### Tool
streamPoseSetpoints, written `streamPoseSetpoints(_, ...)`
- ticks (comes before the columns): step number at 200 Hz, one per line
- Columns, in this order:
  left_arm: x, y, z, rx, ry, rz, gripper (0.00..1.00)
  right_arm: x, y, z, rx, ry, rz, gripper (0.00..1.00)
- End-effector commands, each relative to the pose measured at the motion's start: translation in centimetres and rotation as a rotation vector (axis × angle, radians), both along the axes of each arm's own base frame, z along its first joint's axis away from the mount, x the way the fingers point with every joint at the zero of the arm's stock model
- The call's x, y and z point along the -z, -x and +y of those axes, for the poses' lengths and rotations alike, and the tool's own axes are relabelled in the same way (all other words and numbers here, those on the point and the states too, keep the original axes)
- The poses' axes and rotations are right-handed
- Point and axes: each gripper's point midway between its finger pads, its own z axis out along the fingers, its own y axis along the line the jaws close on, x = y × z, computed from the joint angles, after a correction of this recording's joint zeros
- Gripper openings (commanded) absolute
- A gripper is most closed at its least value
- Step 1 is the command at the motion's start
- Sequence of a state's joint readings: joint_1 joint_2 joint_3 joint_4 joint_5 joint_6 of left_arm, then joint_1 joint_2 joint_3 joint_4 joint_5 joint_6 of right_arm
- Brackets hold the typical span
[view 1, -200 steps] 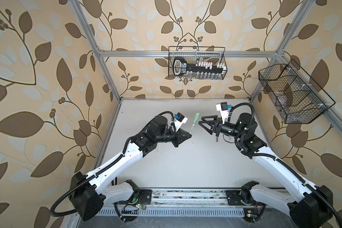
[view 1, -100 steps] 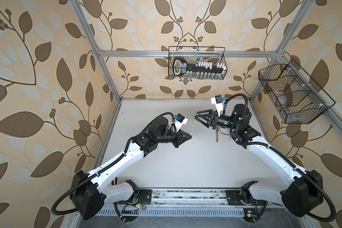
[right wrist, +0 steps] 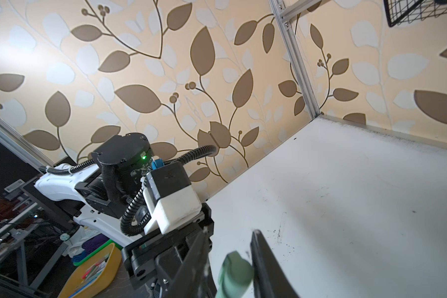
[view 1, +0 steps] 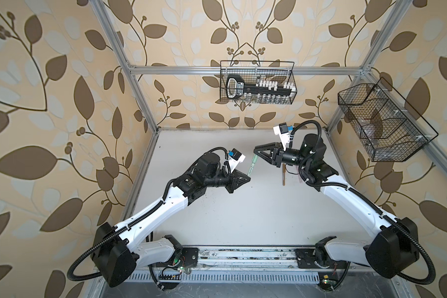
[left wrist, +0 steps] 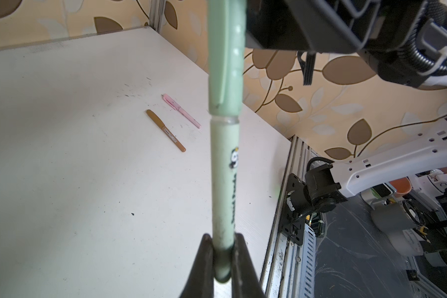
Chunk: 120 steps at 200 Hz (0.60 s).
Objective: Insert the pens into the pen caps
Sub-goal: 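Press the cap and pen together between both grippers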
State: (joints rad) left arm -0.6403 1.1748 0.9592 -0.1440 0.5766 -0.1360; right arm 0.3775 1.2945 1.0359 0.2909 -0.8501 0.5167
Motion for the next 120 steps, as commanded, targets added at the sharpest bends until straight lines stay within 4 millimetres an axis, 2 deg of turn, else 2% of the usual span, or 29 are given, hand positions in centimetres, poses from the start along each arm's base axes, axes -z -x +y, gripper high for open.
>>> streamPoseSetpoints(1,-1.1,-0.3,-0.2,0.011,0.02,-0.045,0.0,-1.0,0.0,0.1,-0.013,-0.004,-0.026,0.19)
streamPoseSetpoints(23,-1.9,-0.9,0.0,-0.025,0.034,-0.07,0.0,-0.4,-0.1,0.2,-0.011,0.007,-0.01,0.04)
streamPoseSetpoints(36,-2.6,-1.5,0.1,-0.053,0.045,-0.094,0.0,0.2,0.1,0.5,-0.012,0.026,-0.005,0.0)
streamPoseSetpoints(67,-4.7,-2.5,-0.3,-0.067,0.075,-0.163,0.0,2.9,0.4,1.4,0.008,0.138,0.002,0.0)
streamPoseSetpoints(87,-6.0,-3.1,-0.8,-0.042,0.083,-0.212,0.0,4.7,0.2,1.3,0.029,0.159,0.057,0.0)
streamPoseSetpoints(120,-8.0,-5.4,0.1,-0.062,0.121,-0.253,0.0,7.4,0.4,0.6,0.074,0.194,0.128,0.0)
